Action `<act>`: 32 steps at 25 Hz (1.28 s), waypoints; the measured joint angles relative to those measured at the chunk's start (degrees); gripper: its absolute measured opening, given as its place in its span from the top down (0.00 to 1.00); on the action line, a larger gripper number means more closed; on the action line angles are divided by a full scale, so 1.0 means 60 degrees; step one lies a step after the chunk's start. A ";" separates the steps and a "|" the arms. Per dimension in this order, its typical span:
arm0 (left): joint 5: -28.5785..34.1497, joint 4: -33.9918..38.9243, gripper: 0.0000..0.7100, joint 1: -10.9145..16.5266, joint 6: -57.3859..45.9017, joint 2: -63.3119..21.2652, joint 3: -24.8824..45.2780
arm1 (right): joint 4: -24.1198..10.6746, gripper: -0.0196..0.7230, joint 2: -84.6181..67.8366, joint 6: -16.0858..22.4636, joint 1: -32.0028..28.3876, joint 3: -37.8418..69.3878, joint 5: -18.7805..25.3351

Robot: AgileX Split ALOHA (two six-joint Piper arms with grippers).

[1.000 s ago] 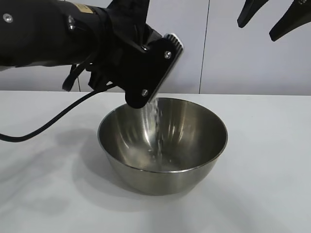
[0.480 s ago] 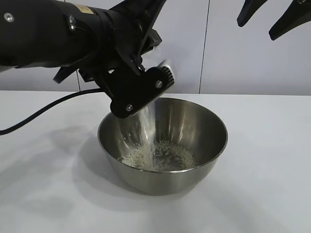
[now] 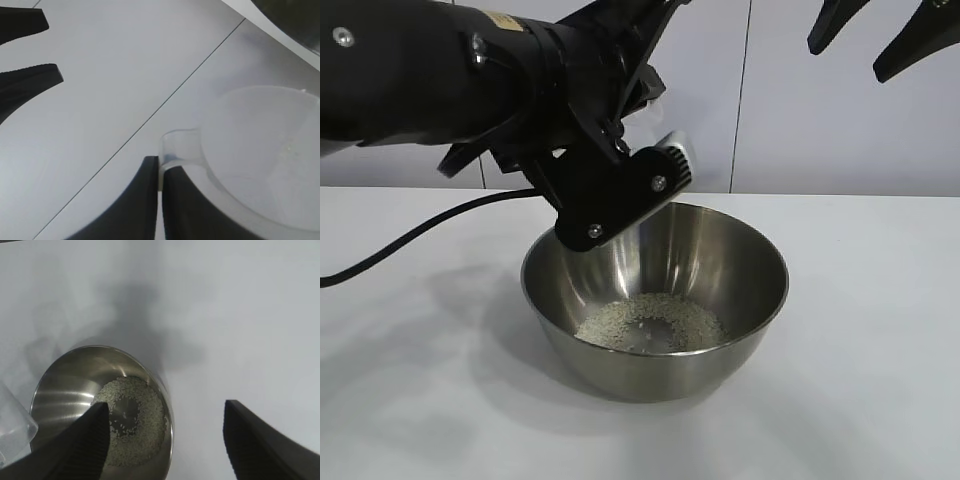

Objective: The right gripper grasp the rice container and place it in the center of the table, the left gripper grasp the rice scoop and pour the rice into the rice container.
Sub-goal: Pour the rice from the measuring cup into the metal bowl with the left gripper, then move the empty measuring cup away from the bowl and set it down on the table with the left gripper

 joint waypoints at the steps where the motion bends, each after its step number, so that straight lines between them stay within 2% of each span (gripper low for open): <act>1: 0.0010 -0.0384 0.99 0.0049 -0.0433 -0.0026 -0.0002 | 0.0000 0.36 0.0000 0.0000 0.0000 0.0000 0.0000; 5: 0.0546 -0.1507 0.99 0.0599 -0.2270 -0.0461 -0.0062 | 0.0000 0.36 0.0000 0.0000 0.0000 0.0000 -0.0011; 7: 0.1608 -0.1791 0.99 0.1146 -0.3399 -0.0821 -0.0171 | 0.0000 0.36 0.0000 0.0000 0.0000 0.0000 -0.0011; 11: 0.4743 -0.1904 0.99 0.2556 -0.6191 -0.1575 -0.0650 | 0.0000 0.36 0.0000 0.0000 0.0000 0.0000 -0.0013; 14: 0.6719 -0.1866 0.99 0.3680 -0.8212 -0.1875 -0.1225 | 0.0000 0.36 0.0000 0.0000 0.0000 0.0000 -0.0046; 17: 0.8264 -0.1977 0.99 0.4727 -1.0180 -0.1904 -0.1895 | 0.0000 0.36 0.0000 0.0000 0.0000 0.0000 -0.0066; 19: 0.8980 -0.2647 0.99 0.5350 -1.1104 -0.1904 -0.2198 | 0.0007 0.36 0.0000 0.0000 0.0000 0.0000 -0.0078; 23: 1.0428 -0.5758 0.99 0.6784 -1.1225 -0.1859 -0.2275 | 0.0040 0.36 0.0000 0.0000 0.0000 0.0000 -0.0086; 25: 1.1424 -0.7560 0.99 0.7604 -1.0819 -0.1730 -0.2252 | 0.0040 0.36 0.0000 0.0000 0.0000 0.0000 -0.0086; 27: 1.2163 -0.8959 0.99 0.8217 -1.0193 -0.1537 -0.2097 | 0.0042 0.36 0.0000 0.0000 0.0000 0.0000 -0.0086; 29: 1.2510 -0.9354 0.99 0.8622 -0.9317 -0.1388 -0.1846 | 0.0042 0.36 0.0000 0.0000 0.0000 0.0000 -0.0086; 32: 1.2696 -0.9499 0.99 0.8723 -0.7353 -0.1210 -0.1363 | 0.0051 0.36 0.0000 0.0000 0.0000 0.0000 -0.0129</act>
